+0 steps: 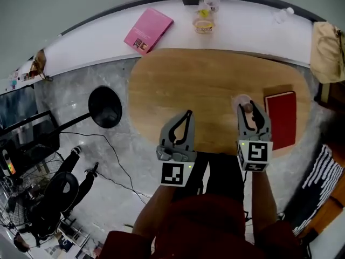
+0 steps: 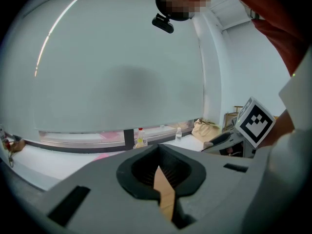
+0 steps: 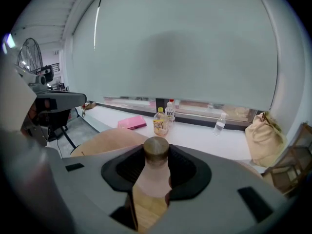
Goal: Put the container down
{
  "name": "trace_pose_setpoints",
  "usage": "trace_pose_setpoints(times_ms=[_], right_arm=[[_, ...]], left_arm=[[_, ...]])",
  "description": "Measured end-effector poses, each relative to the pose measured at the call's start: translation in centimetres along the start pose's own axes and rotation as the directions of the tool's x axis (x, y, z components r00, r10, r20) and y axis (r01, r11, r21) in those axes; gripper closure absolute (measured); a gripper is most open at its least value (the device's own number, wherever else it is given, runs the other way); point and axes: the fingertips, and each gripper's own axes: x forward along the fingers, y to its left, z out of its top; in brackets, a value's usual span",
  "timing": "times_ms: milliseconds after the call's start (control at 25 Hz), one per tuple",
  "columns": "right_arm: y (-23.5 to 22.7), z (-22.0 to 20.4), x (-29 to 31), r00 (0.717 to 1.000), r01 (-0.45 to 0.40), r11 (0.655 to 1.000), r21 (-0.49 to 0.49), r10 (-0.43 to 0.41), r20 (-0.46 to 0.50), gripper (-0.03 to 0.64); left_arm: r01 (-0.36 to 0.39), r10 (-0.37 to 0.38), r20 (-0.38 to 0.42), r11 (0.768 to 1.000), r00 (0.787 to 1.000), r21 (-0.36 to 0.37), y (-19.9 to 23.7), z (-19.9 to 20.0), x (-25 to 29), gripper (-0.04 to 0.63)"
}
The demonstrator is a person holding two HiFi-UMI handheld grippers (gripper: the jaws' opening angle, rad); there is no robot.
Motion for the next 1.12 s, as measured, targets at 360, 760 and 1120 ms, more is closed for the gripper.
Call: trace_pose_setpoints(times_ms=[360,760,1120], right_arm=[[-0.7,-5.6,7.2,0.995,-0.038,0.999,-0.011,0.037,-0.093,0.476],[-1.5,-9.1,11.2,0.990,-0.046,0.997,-0.055,0.038,-0.136,0.476],[-1.3,-10.4,11.3,0.991,-0.044,0.996,-0.079,0.033,-0.128,0.474]], left_arm=[[0.003,-0.003,-0.085,1.000,0.996,0.007,0.5,-5.6,4.4,0.591],[0.001,-0.003,-0.129,1.000,0.992,-0.018,-0.4,-8.2,6.7,0.591],[0.018,-0.020,-0.149,1.000,0.989,-0.016,-1.3,-8.9,7.0,0.591]])
